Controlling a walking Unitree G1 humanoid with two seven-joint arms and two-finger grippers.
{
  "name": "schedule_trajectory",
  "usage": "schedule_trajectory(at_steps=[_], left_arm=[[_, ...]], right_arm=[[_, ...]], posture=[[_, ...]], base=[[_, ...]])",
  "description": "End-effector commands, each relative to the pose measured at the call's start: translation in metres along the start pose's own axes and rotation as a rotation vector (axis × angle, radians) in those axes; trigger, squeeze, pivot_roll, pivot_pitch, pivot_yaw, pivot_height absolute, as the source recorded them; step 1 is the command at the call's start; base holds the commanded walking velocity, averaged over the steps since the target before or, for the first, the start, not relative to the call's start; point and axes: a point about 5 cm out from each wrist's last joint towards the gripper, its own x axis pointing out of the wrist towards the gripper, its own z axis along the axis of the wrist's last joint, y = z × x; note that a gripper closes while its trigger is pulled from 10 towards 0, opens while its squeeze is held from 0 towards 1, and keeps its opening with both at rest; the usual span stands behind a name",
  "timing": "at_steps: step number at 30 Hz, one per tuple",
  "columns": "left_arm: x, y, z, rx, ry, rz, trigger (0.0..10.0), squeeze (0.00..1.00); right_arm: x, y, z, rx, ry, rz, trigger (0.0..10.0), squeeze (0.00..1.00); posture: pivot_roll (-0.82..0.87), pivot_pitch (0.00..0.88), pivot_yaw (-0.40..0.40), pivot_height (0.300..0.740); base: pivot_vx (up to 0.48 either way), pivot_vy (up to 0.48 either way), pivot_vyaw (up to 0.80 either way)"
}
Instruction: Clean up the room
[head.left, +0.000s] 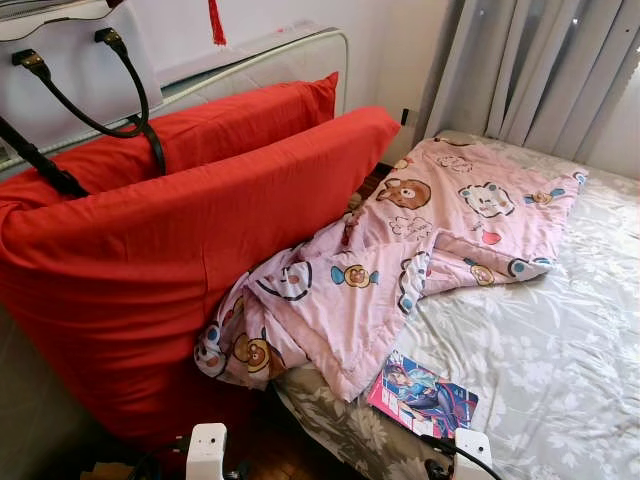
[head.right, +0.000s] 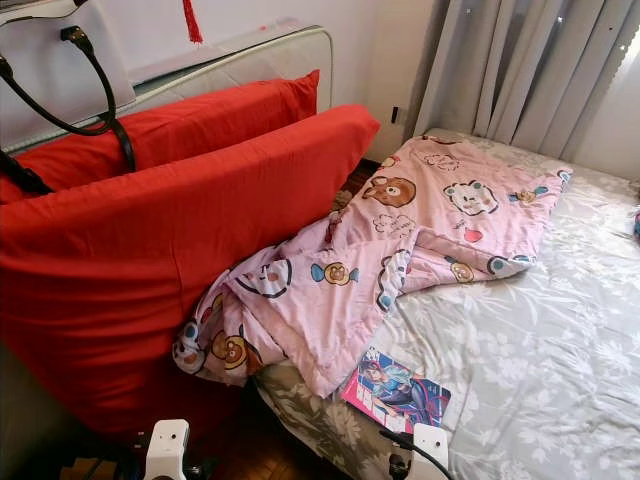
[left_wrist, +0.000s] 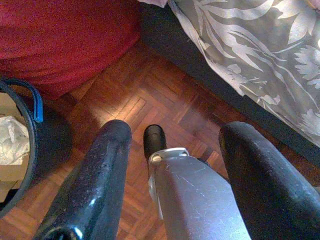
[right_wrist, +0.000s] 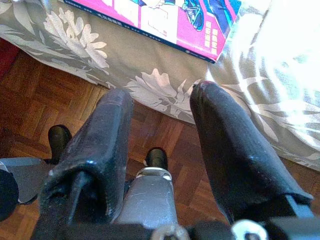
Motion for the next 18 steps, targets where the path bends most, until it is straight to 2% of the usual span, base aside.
schedule_trajectory(at_steps=[1, 14, 18], left_arm=[[-0.0006, 0.0002, -0.0034, 0.002, 0.017, -0.001, 10.0, 0.00], [-0.0012, 0.0007, -0.0052, 0.010, 0.020, -0.004, 10.0, 0.00], [-0.0023, 0.0077, -0.0049, 0.020, 0.019, 0.004, 10.0, 0.00]], right_arm=[[-0.0003, -0.0013, -0.0015, -0.011, 0.010, -0.003, 10.0, 0.00], [-0.0012, -0.0026, -0.0056, -0.018, 0.022, -0.003, 10.0, 0.00], [-0.0013, -0.0029, -0.0059, -0.021, 0.021, -0.005, 10.0, 0.00]], posture=[[0.03, 0.000, -0.033, 0.740], [0.03, 0.000, -0.032, 0.740], [0.03, 0.000, -0.034, 0.740]], base=[[0.251, 0.000, 0.00], [0.276, 0.000, 0.00], [0.275, 0.000, 0.00]])
